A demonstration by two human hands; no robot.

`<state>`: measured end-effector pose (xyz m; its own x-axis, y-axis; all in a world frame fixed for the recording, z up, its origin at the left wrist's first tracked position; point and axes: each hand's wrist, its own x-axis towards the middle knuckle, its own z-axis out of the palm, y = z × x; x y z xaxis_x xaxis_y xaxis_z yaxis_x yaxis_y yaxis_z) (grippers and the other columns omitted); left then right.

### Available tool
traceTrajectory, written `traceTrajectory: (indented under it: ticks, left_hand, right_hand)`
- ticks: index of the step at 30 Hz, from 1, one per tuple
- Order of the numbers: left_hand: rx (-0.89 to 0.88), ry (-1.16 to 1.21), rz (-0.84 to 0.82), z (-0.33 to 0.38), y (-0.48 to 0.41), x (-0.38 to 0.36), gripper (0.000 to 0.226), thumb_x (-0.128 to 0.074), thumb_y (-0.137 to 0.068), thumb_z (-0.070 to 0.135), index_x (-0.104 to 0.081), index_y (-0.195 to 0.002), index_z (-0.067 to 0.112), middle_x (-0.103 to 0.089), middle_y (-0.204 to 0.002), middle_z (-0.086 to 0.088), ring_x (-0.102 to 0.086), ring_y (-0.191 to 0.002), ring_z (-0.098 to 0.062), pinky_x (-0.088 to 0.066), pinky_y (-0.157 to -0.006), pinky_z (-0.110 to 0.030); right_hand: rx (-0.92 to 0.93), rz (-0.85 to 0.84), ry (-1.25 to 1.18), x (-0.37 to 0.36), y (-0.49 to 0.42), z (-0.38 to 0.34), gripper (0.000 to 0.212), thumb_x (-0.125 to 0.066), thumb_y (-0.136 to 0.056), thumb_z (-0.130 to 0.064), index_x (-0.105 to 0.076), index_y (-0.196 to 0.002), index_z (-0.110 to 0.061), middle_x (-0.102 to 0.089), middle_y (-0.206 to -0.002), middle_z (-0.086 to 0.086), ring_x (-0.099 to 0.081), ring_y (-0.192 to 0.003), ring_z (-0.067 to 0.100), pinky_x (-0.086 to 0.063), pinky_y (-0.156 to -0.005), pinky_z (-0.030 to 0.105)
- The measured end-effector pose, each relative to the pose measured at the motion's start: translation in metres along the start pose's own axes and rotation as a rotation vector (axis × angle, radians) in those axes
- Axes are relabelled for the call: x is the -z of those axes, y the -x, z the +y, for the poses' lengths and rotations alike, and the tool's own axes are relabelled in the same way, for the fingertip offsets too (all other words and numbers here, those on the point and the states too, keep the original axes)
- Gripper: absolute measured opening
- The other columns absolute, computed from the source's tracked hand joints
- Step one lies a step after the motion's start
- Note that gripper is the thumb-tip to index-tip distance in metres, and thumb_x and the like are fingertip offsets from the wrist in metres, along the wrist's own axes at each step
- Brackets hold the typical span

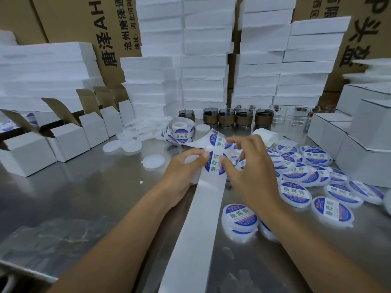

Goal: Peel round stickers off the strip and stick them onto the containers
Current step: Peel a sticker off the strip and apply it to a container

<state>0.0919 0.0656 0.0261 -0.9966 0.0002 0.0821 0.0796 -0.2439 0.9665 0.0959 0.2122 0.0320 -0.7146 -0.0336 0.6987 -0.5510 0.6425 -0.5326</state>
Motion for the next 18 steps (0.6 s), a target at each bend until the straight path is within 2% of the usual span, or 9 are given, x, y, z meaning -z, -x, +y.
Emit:
traceTrajectory:
  ticks: [3,8,12,15,18]
  left_hand:
    - [-0.004,-0.023,-0.021,0.0013,0.0022,-0.001,0.012,-0.062,-0.086,0.019,-0.066,-0.092,0.009,-0.071,-0.093,-0.016,-0.068,-0.078,-0.023,-0.057,-0.071,-0.032]
    - [0.004,-0.088,-0.058,0.003,0.0039,-0.0004,0.01,-0.063,-0.083,0.024,-0.065,-0.086,0.015,-0.069,-0.094,-0.015,-0.065,-0.081,-0.024,-0.054,-0.075,-0.036]
    - [-0.01,-0.102,-0.088,0.0044,0.0051,0.0001,0.01,-0.061,-0.086,0.021,-0.062,-0.089,0.012,-0.066,-0.094,-0.016,-0.063,-0.082,-0.024,-0.053,-0.073,-0.033]
    - [-0.025,-0.11,-0.104,0.0044,0.0053,-0.0001,0.008,-0.06,-0.088,0.018,-0.062,-0.089,0.011,-0.062,-0.096,-0.018,-0.059,-0.086,-0.028,-0.052,-0.076,-0.035]
    - [-0.041,-0.107,-0.114,0.0047,0.007,-0.0014,0.012,-0.066,-0.078,0.024,-0.065,-0.085,0.014,-0.06,-0.099,-0.017,-0.056,-0.088,-0.029,-0.048,-0.08,-0.038]
  right_hand:
    - [0.073,-0.062,0.104,-0.0002,0.0011,0.0005,0.037,-0.069,-0.081,-0.027,-0.061,-0.117,-0.018,-0.05,-0.104,-0.001,-0.046,-0.096,0.011,-0.036,-0.069,0.023]
    - [0.083,-0.069,0.111,-0.0009,0.0014,0.0033,0.032,-0.071,-0.08,-0.025,-0.066,-0.111,-0.016,-0.048,-0.097,-0.002,-0.041,-0.092,0.009,-0.034,-0.072,0.023]
    - [0.064,-0.103,0.089,-0.0017,0.0009,0.0023,0.027,-0.069,-0.082,-0.025,-0.065,-0.108,-0.016,-0.057,-0.099,0.0,-0.049,-0.098,0.015,-0.038,-0.079,0.025]
    - [0.056,-0.137,0.089,-0.0013,0.0007,0.0004,0.023,-0.067,-0.083,-0.026,-0.063,-0.105,-0.018,-0.053,-0.093,-0.009,-0.052,-0.096,0.014,-0.041,-0.082,0.028]
    - [0.028,-0.159,0.071,-0.0002,0.001,-0.0011,0.02,-0.067,-0.083,-0.027,-0.061,-0.101,-0.02,-0.05,-0.087,-0.011,-0.052,-0.091,0.014,-0.042,-0.081,0.031]
